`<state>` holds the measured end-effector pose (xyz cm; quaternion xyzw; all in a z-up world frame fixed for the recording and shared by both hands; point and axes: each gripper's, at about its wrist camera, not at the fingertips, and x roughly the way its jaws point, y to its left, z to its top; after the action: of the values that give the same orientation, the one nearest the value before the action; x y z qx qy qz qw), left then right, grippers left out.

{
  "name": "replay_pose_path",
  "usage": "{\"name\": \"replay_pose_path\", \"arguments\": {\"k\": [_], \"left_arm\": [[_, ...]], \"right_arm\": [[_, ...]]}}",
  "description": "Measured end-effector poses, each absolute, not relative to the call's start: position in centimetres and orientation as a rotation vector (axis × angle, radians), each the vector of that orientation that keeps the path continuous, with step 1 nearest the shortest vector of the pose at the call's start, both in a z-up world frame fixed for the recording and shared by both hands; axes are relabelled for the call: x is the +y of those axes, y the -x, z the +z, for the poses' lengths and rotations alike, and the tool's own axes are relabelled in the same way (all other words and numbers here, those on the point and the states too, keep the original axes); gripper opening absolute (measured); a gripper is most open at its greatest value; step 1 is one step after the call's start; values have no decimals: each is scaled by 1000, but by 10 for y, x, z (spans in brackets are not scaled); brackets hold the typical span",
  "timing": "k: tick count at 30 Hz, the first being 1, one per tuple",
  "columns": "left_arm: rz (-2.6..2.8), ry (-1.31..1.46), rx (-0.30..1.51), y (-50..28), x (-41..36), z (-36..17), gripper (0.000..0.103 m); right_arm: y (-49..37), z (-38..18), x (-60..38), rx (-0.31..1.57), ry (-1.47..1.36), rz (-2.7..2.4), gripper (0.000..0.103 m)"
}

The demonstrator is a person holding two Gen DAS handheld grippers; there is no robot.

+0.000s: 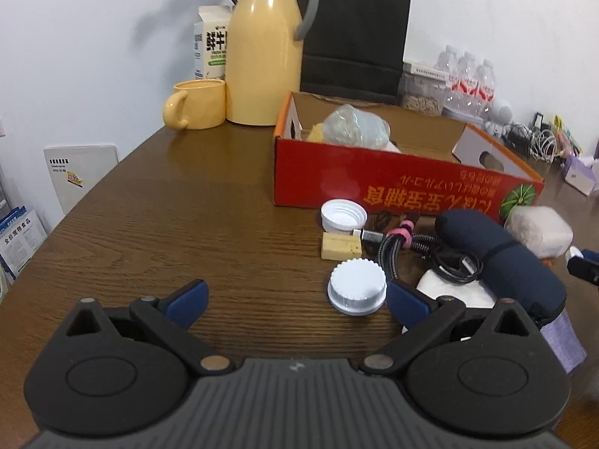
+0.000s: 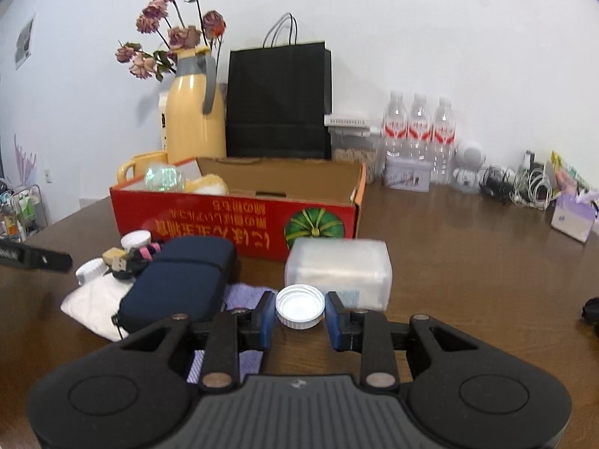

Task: Organize objects
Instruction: 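Grasp the white ridged cap with the left tool while the right tool holds its cap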

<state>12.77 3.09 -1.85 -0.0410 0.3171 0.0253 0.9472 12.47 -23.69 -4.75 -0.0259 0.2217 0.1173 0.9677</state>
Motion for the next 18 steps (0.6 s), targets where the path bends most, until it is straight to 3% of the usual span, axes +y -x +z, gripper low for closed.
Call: {"name": "replay_pose_path", "arguments": {"k": [6, 12, 17, 18], "left_arm": [[17, 112, 656, -139, 27, -26, 101], [-17, 127, 658, -147, 22, -30, 78], [-90, 167, 650, -146, 23, -31, 40], [-105, 171, 646, -146, 22, -31, 40]], "right_arm": [[-126, -46, -232, 438, 55, 246, 27], [-126, -47, -231, 438, 53, 246, 27], [-127, -47, -230, 440, 55, 250, 27], [-127, -47, -230, 440, 55, 251, 27]]}}
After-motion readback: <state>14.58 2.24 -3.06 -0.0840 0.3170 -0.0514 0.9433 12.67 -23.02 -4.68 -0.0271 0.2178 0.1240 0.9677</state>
